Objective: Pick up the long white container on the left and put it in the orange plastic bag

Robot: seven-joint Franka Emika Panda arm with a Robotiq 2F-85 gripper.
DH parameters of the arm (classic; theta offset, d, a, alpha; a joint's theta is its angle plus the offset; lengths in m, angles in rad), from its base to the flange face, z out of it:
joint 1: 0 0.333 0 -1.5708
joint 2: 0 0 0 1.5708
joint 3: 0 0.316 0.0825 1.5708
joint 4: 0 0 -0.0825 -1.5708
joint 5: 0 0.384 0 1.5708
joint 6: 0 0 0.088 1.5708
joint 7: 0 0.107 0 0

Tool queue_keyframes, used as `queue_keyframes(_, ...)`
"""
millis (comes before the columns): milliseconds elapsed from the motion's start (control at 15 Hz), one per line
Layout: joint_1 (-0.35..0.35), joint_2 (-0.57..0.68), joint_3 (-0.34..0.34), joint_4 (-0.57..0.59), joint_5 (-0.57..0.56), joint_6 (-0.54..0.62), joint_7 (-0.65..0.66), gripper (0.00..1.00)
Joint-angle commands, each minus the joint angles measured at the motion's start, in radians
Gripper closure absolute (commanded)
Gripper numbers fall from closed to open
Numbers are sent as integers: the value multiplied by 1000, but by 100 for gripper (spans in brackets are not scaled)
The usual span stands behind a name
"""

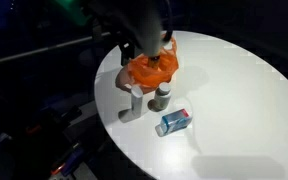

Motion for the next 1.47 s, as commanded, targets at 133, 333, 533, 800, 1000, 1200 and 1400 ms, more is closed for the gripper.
queue_keyframes(133, -34, 6, 32, 2, 16, -3, -13, 0)
queue_keyframes(333, -34, 6, 32, 2, 16, -3, -13, 0)
queue_keyframes(533, -34, 6, 32, 2, 16, -3, -13, 0)
queue_keyframes(800, -40, 18, 53, 29, 11, -21, 7, 0)
queue_keyframes(1000, -47, 44, 87, 56, -8, -25, 41, 0)
queue_keyframes(1200, -57, 83, 116, 79, -24, -9, 80, 0)
queue_keyframes(1400, -76, 127, 138, 98, -54, 12, 135, 0)
